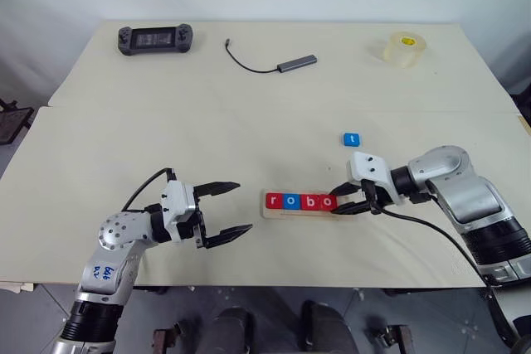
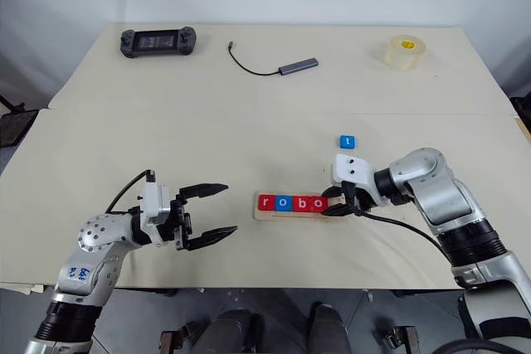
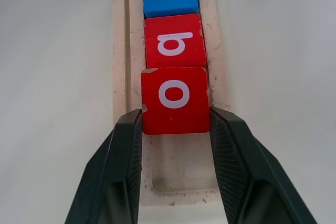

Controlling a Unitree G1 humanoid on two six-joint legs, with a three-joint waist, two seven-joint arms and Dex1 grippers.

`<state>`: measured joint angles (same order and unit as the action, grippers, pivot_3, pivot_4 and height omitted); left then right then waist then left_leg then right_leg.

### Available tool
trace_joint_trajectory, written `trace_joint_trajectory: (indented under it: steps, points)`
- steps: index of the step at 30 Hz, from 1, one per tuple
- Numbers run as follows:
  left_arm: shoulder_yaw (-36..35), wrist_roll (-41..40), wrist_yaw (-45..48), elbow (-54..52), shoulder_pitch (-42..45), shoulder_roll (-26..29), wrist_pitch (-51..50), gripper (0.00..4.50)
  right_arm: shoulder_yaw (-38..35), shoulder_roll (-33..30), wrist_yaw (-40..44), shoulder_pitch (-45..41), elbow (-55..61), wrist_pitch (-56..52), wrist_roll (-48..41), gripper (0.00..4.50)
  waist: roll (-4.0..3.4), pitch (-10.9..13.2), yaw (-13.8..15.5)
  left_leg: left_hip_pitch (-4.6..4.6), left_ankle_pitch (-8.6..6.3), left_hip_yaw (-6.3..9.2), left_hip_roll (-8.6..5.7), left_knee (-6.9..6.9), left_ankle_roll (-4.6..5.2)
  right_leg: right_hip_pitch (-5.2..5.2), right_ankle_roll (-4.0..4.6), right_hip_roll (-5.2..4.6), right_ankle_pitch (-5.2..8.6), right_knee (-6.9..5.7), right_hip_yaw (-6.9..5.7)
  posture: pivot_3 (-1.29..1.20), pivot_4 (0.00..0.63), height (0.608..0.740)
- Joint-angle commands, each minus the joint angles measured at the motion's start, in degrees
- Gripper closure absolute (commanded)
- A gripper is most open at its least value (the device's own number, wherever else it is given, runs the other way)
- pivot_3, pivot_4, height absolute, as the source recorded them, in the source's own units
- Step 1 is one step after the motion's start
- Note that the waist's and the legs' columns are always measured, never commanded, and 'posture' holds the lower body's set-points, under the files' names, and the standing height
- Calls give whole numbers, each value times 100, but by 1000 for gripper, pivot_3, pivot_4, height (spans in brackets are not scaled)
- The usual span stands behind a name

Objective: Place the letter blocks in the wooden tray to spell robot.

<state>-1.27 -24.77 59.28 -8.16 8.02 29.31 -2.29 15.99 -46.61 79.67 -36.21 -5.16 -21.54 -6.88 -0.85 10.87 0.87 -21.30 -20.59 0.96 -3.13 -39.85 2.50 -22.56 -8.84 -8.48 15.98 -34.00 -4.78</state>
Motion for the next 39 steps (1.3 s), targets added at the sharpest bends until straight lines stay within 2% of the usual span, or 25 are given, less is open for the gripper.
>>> trace_joint_trajectory:
  steps: [1,5,6,10,14,24,34,39]
  points:
    - [-46,-60,-38,-134,33,-12,75,0,-99,4,-20,-37,91,-116,-84,1607,0,0,0,0,0,0,0,0,0,0,0,0,0,0,0,0,150,740]
    - [-40,-74,-32,-155,16,-12,68,0,-168,-87,-39,-18,179,-144,-98,226,0,0,0,0,0,0,0,0,0,0,0,0,0,0,0,0,150,740]
    - [-41,-76,-32,-156,13,-10,67,0,-209,-118,-35,-7,217,-162,-126,27,0,0,0,0,0,0,0,0,0,0,0,0,0,0,0,0,150,740]
    - [-55,-88,-31,-154,1,3,63,0,-464,-263,-19,113,517,-369,-345,27,0,0,19,0,0,0,0,0,0,0,0,0,0,1,0,0,150,740]
    - [-60,-92,-29,-137,13,5,61,0,-623,-423,-38,400,745,-524,-512,992,0,0,37,0,0,1,0,0,0,1,0,0,0,0,0,0,150,740]
    - [-45,-100,-22,-127,44,3,32,0,-577,-389,-235,842,1120,-729,-625,4425,0,0,42,1,0,-1,4,-1,-1,1,0,1,0,0,1,0,150,740]
    - [-53,-83,-58,-134,69,5,17,0,-471,-137,-582,679,919,-675,-495,4484,0,0,50,0,0,0,3,-3,-1,1,0,1,0,-1,0,0,150,740]
    - [-44,-80,-71,-139,75,-1,13,0,-605,-293,-486,727,1088,-778,-627,4484,0,0,44,1,0,0,3,-2,-1,1,0,1,0,-1,0,0,150,740]
